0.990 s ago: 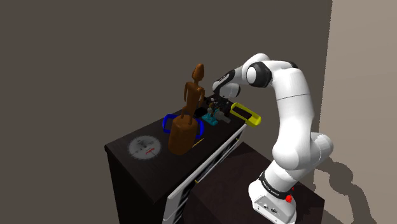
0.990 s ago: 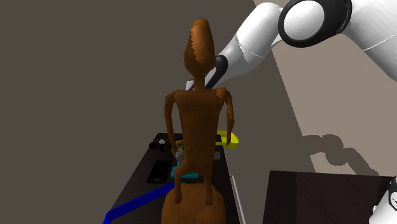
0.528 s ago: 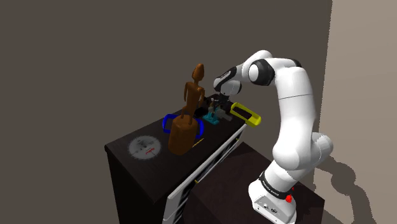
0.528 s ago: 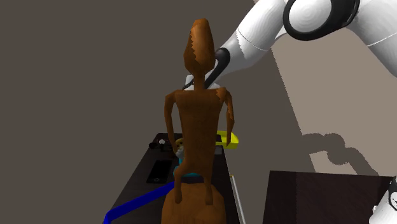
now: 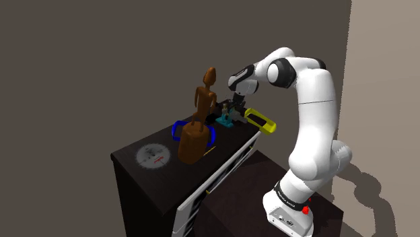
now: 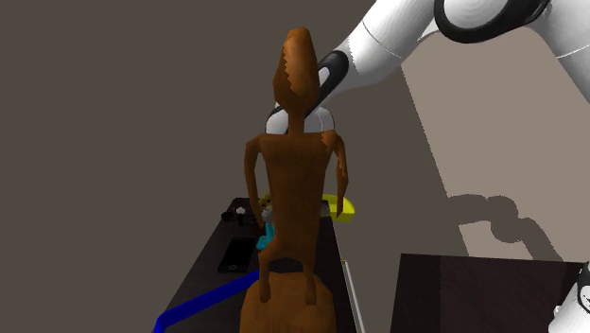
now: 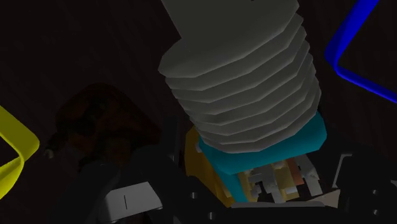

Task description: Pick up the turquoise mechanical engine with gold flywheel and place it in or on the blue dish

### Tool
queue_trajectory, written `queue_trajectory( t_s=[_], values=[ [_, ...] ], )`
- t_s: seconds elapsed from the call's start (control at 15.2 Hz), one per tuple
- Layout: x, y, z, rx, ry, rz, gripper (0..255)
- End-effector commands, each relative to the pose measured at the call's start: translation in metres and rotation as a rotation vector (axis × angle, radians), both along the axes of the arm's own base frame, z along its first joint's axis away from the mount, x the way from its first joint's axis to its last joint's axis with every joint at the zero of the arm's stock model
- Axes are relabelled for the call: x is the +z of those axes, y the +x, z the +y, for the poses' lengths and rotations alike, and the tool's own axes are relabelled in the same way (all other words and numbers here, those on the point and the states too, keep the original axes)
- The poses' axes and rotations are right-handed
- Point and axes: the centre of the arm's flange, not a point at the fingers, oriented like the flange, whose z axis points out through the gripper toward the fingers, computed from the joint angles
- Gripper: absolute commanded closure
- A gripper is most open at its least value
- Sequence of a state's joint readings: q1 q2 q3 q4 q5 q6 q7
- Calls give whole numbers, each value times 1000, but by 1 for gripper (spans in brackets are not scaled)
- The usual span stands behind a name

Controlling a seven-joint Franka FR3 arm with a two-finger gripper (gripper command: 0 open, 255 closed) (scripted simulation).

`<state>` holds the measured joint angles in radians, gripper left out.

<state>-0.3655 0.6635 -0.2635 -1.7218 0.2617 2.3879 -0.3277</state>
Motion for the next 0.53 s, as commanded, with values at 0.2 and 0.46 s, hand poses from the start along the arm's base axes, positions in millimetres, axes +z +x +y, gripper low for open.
queue_trajectory(
  t_s=[0.2,0.46],
  values=[
    [27,0,0,0,-1,-1,255],
    [48,0,0,0,-1,-1,255]
  ],
)
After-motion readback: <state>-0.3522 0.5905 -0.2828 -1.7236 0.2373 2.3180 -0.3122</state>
